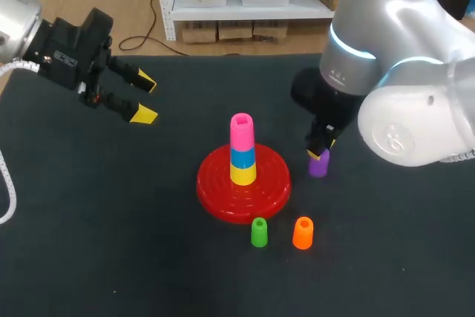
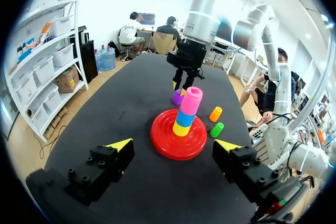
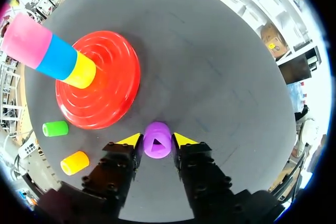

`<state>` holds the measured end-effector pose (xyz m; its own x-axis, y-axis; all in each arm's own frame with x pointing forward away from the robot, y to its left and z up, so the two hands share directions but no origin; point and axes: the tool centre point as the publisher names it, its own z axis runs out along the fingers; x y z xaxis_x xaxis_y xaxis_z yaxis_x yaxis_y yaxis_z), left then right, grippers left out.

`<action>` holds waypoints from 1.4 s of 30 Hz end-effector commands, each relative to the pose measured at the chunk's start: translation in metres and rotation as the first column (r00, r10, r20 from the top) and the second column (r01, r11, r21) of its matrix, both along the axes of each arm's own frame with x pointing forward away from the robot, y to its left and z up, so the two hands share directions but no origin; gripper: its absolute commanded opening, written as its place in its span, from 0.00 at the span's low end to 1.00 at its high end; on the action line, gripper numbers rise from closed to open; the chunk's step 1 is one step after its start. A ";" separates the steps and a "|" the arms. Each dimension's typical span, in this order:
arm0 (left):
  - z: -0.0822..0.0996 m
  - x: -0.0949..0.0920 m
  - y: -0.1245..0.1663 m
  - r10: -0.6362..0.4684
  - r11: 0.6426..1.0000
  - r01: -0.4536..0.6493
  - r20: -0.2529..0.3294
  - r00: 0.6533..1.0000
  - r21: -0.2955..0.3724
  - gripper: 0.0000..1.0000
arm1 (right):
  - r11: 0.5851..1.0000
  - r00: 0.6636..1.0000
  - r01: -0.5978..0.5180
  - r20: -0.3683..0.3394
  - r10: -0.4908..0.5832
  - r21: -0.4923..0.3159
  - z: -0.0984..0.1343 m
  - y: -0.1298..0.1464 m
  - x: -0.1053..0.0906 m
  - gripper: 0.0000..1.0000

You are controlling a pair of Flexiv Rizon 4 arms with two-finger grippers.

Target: Pick up and stack the cylinders on the red base in this order: pink,purple,orange,green

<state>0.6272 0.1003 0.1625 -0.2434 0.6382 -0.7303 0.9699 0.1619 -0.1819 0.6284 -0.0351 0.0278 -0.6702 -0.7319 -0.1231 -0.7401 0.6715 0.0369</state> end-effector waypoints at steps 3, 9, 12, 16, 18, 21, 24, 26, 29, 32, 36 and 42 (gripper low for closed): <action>-0.001 0.000 0.001 0.000 1.000 0.000 0.003 1.000 -0.002 1.00 | 1.000 1.000 0.000 0.001 0.000 -0.001 -0.001 -0.001 -0.001 0.35; -0.001 0.000 0.001 0.000 1.000 0.000 0.003 1.000 -0.002 1.00 | 1.000 1.000 -0.001 0.000 0.001 -0.001 -0.002 0.000 -0.002 0.36; -0.001 0.000 0.001 0.000 1.000 0.000 0.003 1.000 -0.002 1.00 | 1.000 1.000 -0.001 0.000 0.001 0.000 -0.003 0.001 -0.002 0.36; -0.001 0.000 0.001 0.000 1.000 0.000 0.003 1.000 -0.002 1.00 | 1.000 1.000 -0.002 0.001 0.002 0.000 -0.003 0.001 -0.002 0.33; -0.001 0.000 0.001 0.000 1.000 0.000 0.003 1.000 -0.002 1.00 | 1.000 1.000 -0.001 0.001 0.001 0.000 -0.003 0.001 -0.002 0.31; -0.001 0.000 0.001 0.000 1.000 0.000 0.003 1.000 -0.002 1.00 | 1.000 1.000 -0.002 0.005 0.002 0.000 -0.004 0.001 -0.003 0.01; -0.001 0.000 0.001 0.000 1.000 0.000 0.003 1.000 -0.002 1.00 | 1.000 1.000 0.002 0.013 -0.002 0.000 0.000 0.001 -0.002 0.00; -0.001 0.000 0.001 0.000 1.000 0.000 0.003 1.000 -0.002 1.00 | 1.000 1.000 -0.002 0.020 0.002 0.004 0.005 0.002 -0.001 0.00; -0.001 0.000 0.001 0.000 1.000 0.000 0.003 1.000 -0.002 1.00 | 1.000 1.000 -0.018 0.024 0.018 0.014 0.019 0.005 0.002 0.00; -0.001 0.000 0.001 0.000 1.000 0.000 0.003 1.000 -0.002 1.00 | 0.998 0.998 -0.046 0.039 0.045 0.033 0.038 0.012 0.007 0.00; -0.001 0.000 0.001 0.000 1.000 0.000 0.003 1.000 -0.002 1.00 | 0.994 0.994 -0.096 0.065 0.092 0.060 0.070 0.023 0.016 0.00; -0.001 0.000 0.001 0.000 1.000 0.000 0.003 1.000 -0.002 1.00 | 0.978 0.980 -0.181 0.108 0.170 0.105 0.124 0.044 0.027 0.00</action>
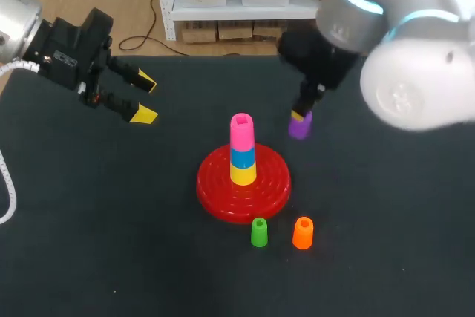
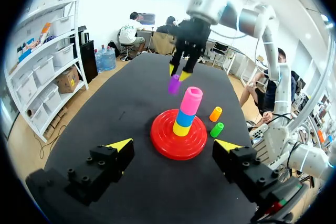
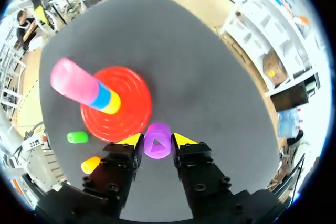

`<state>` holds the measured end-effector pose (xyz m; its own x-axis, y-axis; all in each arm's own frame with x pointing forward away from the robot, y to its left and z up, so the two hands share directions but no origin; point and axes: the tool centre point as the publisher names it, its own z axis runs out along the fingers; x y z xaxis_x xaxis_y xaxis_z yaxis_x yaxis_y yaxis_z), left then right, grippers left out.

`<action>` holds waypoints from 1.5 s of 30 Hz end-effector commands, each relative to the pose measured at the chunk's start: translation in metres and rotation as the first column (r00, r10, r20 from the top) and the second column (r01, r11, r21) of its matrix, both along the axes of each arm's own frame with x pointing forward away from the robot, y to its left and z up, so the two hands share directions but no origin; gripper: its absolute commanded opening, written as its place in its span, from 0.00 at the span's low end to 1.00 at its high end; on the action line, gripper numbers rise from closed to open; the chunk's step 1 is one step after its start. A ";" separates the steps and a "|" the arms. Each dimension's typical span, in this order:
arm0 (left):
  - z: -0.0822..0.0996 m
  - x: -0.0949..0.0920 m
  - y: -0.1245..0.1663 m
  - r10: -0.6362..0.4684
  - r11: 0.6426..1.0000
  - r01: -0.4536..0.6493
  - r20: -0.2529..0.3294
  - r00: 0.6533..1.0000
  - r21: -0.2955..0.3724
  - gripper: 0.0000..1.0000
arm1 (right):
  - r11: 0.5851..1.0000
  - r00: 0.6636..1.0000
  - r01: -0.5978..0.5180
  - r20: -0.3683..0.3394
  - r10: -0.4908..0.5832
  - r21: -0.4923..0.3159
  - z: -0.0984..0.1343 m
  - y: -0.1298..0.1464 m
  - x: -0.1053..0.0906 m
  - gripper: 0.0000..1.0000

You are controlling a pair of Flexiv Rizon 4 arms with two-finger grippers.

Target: Pick up and stack the cylinders on the red base in this order: pink,purple,orange,green

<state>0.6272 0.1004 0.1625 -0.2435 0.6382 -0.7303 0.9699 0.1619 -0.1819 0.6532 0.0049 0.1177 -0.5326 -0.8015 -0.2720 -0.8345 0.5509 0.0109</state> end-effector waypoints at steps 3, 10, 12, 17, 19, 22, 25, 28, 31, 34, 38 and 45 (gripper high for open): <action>-0.001 0.000 0.001 0.000 1.000 0.000 0.003 1.000 -0.002 1.00 | 0.997 0.997 -0.075 0.008 0.074 0.023 0.056 0.016 0.006 0.00; -0.001 0.000 0.001 0.000 1.000 0.000 0.003 1.000 -0.002 1.00 | 0.982 0.982 -0.187 0.047 0.186 0.028 0.089 0.045 0.004 0.00; -0.001 0.000 0.001 0.000 1.000 0.000 0.003 1.000 -0.002 1.00 | 0.977 0.977 -0.209 0.051 0.207 0.029 0.092 0.052 0.002 0.00; -0.001 0.000 0.001 0.000 1.000 0.000 0.003 1.000 -0.002 1.00 | 0.961 0.961 -0.274 0.041 0.273 0.034 0.094 0.066 -0.013 0.00; -0.001 0.000 0.001 0.000 1.000 0.000 0.003 1.000 -0.002 1.00 | 0.954 0.955 -0.297 0.037 0.295 0.032 0.093 0.070 -0.019 0.00; -0.001 0.000 0.001 0.000 1.000 0.000 0.003 1.000 -0.002 1.00 | 0.945 0.945 -0.325 0.028 0.325 0.024 0.091 0.076 -0.028 0.00; -0.001 0.000 0.001 0.000 1.000 0.000 0.003 1.000 -0.002 1.00 | 0.939 0.939 -0.344 0.023 0.344 0.014 0.089 0.078 -0.036 0.00; -0.001 0.000 0.001 0.000 1.000 0.000 0.003 1.000 -0.002 1.00 | 0.935 0.935 -0.355 0.021 0.355 0.011 0.088 0.081 -0.040 0.00; -0.001 0.000 0.001 0.000 1.000 0.000 0.003 1.000 -0.002 1.00 | 0.931 0.931 -0.364 0.020 0.363 0.011 0.088 0.084 -0.043 0.00; -0.001 0.000 0.001 0.000 1.000 0.000 0.003 1.000 -0.002 1.00 | 0.929 0.929 -0.370 0.023 0.370 0.007 0.087 0.090 -0.044 0.00; -0.001 0.000 0.001 0.000 1.000 0.000 0.003 1.000 -0.002 1.00 | 0.928 0.928 -0.373 0.023 0.373 -0.002 0.086 0.095 -0.044 0.00; -0.001 0.000 0.001 0.000 1.000 0.000 0.003 1.000 -0.002 1.00 | 0.913 0.912 -0.408 0.045 0.407 0.011 0.086 0.100 -0.049 0.00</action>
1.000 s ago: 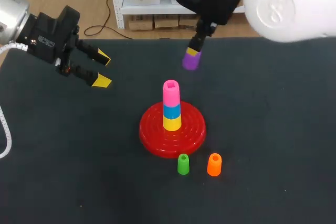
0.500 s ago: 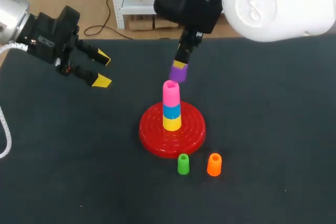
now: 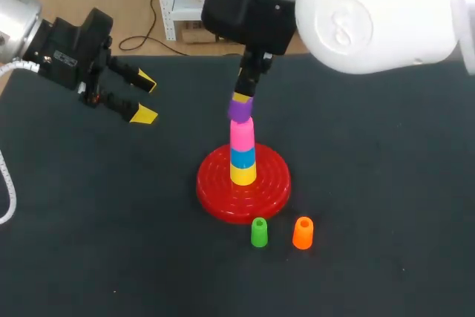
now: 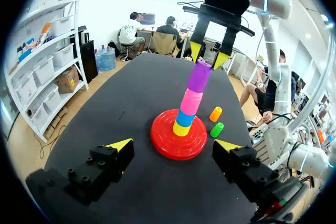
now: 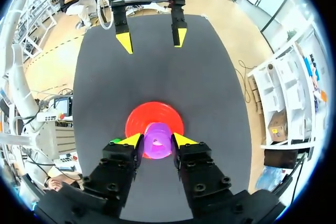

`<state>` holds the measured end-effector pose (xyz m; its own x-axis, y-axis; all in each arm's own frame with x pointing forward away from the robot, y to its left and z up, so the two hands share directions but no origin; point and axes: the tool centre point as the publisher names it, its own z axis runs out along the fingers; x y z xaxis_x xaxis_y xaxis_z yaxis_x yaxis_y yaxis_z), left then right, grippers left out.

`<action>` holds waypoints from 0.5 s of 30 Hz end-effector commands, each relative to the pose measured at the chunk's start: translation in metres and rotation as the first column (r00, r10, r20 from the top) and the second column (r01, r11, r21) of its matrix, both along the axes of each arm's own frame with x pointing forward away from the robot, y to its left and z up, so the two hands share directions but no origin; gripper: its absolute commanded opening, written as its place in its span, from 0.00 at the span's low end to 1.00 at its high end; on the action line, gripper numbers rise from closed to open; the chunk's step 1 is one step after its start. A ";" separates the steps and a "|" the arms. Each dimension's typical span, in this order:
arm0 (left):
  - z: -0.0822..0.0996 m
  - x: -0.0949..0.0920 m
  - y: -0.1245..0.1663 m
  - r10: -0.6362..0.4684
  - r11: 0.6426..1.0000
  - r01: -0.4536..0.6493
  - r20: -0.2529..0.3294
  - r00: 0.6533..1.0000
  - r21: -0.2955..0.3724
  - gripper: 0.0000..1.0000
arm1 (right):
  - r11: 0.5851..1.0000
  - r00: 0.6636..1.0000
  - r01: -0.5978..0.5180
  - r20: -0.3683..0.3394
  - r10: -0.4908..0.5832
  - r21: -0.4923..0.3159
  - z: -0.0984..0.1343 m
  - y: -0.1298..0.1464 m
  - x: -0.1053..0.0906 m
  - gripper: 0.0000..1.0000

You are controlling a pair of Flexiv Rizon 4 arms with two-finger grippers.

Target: Pick up and stack the cylinders on the red base in this order: pink,purple,orange,green

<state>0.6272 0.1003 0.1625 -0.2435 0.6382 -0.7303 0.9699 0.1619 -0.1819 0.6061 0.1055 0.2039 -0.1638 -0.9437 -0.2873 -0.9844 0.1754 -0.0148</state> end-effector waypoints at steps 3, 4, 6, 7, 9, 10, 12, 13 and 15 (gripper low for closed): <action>-0.001 0.000 0.001 0.000 1.000 0.000 0.003 1.000 -0.002 1.00 | 1.000 1.000 -0.019 0.010 0.019 0.019 0.000 0.000 -0.003 0.00; -0.001 0.000 0.001 0.000 1.000 0.000 0.003 1.000 -0.002 1.00 | 1.000 1.000 -0.019 0.010 0.019 0.019 0.000 0.000 -0.003 0.00; -0.001 0.000 0.001 0.000 1.000 0.000 0.003 1.000 -0.002 1.00 | 1.000 1.000 -0.019 0.010 0.019 0.019 0.000 0.000 -0.003 0.00; -0.001 0.000 0.001 0.000 1.000 0.000 0.003 1.000 -0.002 1.00 | 1.000 1.000 -0.019 0.010 0.019 0.019 0.000 0.000 -0.003 0.00; -0.001 0.000 0.001 0.000 1.000 0.000 0.003 1.000 -0.002 1.00 | 1.000 1.000 -0.019 0.010 0.019 0.019 0.000 0.000 -0.003 0.00; -0.001 0.000 0.001 0.000 1.000 0.000 0.003 1.000 -0.002 1.00 | 1.000 1.000 -0.019 0.010 0.019 0.019 0.000 0.000 -0.003 0.00; -0.001 0.000 0.001 0.000 1.000 0.000 0.003 1.000 -0.002 1.00 | 1.000 1.000 -0.019 0.010 0.019 0.019 0.000 0.000 -0.003 0.00; -0.001 0.000 0.001 0.000 1.000 0.000 0.003 1.000 -0.002 1.00 | 1.000 1.000 -0.019 0.010 0.019 0.019 0.000 0.000 -0.003 0.00; -0.001 0.000 0.001 0.000 1.000 0.000 0.003 1.000 -0.002 1.00 | 1.000 1.000 -0.019 0.010 0.019 0.019 0.000 0.000 -0.003 0.00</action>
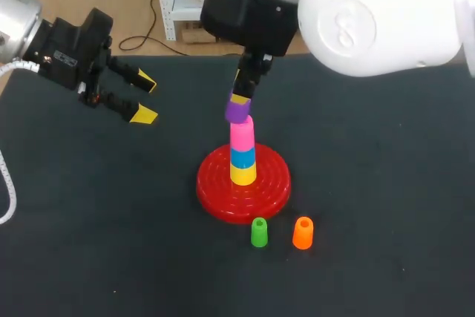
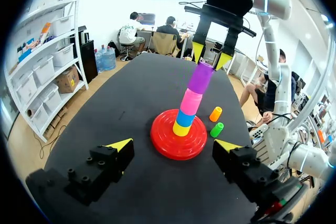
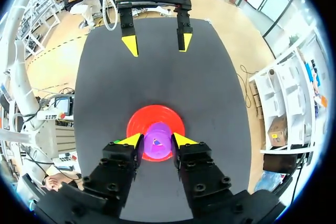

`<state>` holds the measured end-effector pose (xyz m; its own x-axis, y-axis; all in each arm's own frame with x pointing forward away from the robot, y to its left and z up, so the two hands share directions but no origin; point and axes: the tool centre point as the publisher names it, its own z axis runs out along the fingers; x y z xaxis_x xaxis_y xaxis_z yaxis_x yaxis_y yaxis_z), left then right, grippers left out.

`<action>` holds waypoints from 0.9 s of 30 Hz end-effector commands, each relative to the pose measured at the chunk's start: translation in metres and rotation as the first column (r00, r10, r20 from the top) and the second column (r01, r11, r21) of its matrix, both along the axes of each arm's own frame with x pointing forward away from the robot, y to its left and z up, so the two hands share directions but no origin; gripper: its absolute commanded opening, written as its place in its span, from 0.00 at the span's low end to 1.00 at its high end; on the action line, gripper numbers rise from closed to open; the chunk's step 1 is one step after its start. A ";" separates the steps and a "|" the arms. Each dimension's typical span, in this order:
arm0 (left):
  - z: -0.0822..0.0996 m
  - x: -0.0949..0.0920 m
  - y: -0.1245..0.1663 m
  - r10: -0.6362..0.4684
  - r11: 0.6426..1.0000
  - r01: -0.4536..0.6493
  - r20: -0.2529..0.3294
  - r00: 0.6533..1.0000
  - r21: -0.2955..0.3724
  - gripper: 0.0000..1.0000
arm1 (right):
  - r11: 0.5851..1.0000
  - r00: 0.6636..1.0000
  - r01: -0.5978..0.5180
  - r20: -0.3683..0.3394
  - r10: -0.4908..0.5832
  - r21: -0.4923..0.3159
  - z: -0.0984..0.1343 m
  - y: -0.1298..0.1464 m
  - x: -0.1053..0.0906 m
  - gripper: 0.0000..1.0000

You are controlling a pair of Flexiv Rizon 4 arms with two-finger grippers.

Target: Pick up and stack the cylinders on the red base in this order: pink,purple,orange,green

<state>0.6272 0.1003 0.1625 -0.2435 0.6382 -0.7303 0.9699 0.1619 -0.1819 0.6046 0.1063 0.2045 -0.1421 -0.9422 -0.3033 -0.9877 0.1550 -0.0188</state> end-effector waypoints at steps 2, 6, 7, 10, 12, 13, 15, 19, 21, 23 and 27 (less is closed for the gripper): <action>-0.001 0.000 0.001 0.000 1.000 0.000 0.003 1.000 -0.002 1.00 | 1.000 1.000 0.001 0.003 -0.002 0.003 0.000 -0.001 -0.001 0.00; -0.001 0.000 0.001 0.000 1.000 0.000 0.003 1.000 -0.002 1.00 | 1.000 1.000 0.001 0.003 -0.002 0.003 0.000 -0.001 -0.001 0.00; -0.001 0.000 0.001 0.000 1.000 0.000 0.003 1.000 -0.002 1.00 | 1.000 1.000 0.001 0.003 -0.002 0.003 0.000 -0.001 -0.001 0.00; -0.001 0.000 0.001 0.000 1.000 0.000 0.003 1.000 -0.002 1.00 | 1.000 1.000 0.001 0.003 -0.002 0.003 0.000 -0.001 -0.001 0.00; -0.001 0.000 0.001 0.000 1.000 0.000 0.003 1.000 -0.002 1.00 | 1.000 1.000 0.001 0.003 -0.002 0.003 0.000 -0.001 -0.001 0.00; -0.001 0.000 0.001 0.000 1.000 0.000 0.003 1.000 -0.002 1.00 | 1.000 1.000 0.001 0.003 -0.001 0.003 0.000 -0.001 -0.001 0.00; -0.001 0.000 0.001 0.000 1.000 0.000 0.003 1.000 -0.002 1.00 | 0.999 1.000 0.008 0.001 -0.008 -0.034 0.000 0.000 -0.001 0.00; -0.001 0.000 0.001 0.000 1.000 0.000 0.003 1.000 -0.002 1.00 | 0.995 1.000 0.004 -0.002 -0.004 -0.095 -0.002 0.001 -0.001 0.00; -0.001 0.000 0.001 0.000 1.000 0.000 0.003 1.000 -0.002 1.00 | 0.993 1.000 -0.007 0.001 0.007 -0.120 -0.002 0.002 -0.002 0.00; -0.001 0.000 0.001 0.000 1.000 0.000 0.003 1.000 -0.002 1.00 | 0.992 1.000 -0.015 0.005 0.016 -0.126 -0.002 0.003 -0.003 0.00; -0.001 0.000 0.001 0.000 1.000 0.000 0.003 1.000 -0.002 1.00 | 0.989 1.000 -0.022 0.004 0.023 -0.144 -0.003 0.005 -0.004 0.00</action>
<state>0.6272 0.1004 0.1625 -0.2435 0.6382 -0.7303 0.9699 0.1619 -0.1819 0.5990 0.1067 0.2008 -0.1192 -0.9768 -0.1779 -0.9905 0.1293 -0.0466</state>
